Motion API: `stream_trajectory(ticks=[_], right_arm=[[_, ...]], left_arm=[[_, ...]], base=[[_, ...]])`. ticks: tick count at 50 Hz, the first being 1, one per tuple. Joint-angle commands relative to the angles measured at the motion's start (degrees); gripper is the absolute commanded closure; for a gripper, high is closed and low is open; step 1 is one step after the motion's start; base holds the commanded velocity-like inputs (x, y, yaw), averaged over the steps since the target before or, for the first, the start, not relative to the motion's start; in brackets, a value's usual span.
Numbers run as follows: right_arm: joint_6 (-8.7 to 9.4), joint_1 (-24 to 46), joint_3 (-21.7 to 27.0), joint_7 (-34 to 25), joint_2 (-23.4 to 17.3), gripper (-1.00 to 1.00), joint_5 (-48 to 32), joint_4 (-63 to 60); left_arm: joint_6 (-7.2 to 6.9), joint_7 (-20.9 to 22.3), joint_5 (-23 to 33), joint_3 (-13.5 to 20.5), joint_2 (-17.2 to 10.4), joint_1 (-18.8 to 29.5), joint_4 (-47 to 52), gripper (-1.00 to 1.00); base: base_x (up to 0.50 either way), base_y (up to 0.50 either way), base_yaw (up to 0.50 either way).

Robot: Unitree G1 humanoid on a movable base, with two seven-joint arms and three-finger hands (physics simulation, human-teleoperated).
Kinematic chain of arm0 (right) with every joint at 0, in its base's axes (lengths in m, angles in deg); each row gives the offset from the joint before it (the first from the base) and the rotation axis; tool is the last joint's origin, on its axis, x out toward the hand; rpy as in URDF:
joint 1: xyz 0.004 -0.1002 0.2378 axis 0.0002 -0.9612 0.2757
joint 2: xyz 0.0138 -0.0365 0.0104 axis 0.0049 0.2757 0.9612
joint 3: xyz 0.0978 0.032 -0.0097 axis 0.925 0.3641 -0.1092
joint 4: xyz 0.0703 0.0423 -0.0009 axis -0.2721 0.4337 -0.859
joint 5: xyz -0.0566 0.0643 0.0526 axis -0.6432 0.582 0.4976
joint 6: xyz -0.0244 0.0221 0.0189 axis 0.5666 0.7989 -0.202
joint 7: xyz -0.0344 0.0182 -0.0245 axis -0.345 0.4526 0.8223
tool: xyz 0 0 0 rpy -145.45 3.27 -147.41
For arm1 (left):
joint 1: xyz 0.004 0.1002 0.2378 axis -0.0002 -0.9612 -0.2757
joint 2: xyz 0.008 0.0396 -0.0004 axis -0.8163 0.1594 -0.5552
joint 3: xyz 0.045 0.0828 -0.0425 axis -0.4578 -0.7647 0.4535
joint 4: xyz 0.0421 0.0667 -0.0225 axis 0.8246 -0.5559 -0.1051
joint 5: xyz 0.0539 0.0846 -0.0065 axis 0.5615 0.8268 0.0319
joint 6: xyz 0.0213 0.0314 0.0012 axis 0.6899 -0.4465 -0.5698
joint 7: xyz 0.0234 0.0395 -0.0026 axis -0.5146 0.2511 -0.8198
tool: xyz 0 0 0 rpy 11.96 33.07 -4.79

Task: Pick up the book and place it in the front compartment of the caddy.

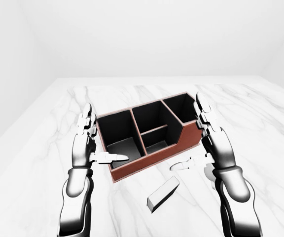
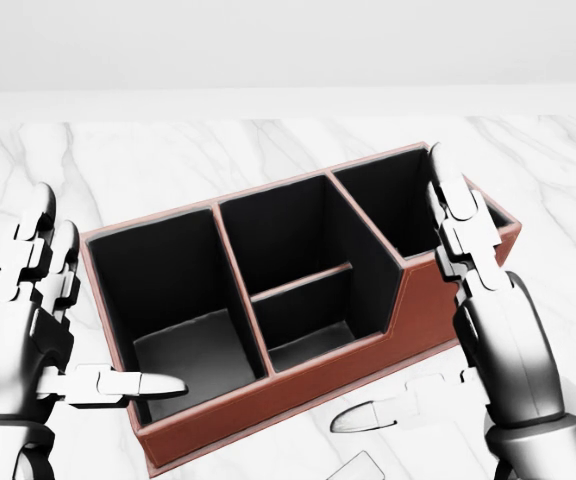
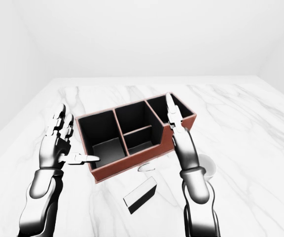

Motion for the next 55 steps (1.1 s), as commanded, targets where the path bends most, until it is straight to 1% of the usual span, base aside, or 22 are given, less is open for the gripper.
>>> stream_trajectory(ticks=[1,12,22,26,55], right_arm=[[0.00,-2.1,-1.6,-2.3,0.1,-1.00,-3.8,-2.2],[0.00,-3.1,-3.1,-4.3,0.0,-1.00,-7.5,-5.2],[0.00,-6.6,-4.8,-5.7,-0.1,-1.00,-10.4,-6.0],[0.00,-6.9,-5.0,-6.3,-0.1,-1.00,-11.1,-6.6],[0.00,-11.1,-9.2,-7.0,-0.9,-1.00,-17.9,-7.4]], left_arm=[[0.00,0.1,0.0,0.0,0.0,0.1,0.6,-1.00],[0.00,0.1,0.0,0.2,-0.1,0.3,0.5,-1.00],[0.00,0.0,0.0,0.1,-0.1,0.3,0.0,-1.00],[0.00,0.0,0.1,0.1,-0.1,0.3,-0.2,-1.00],[0.00,0.2,-0.1,0.4,-0.2,0.3,0.0,-1.00]], base=[[0.00,0.00,0.00],[0.00,0.00,0.00],[0.00,0.00,0.00],[0.00,0.00,0.00],[0.00,0.00,0.00]])
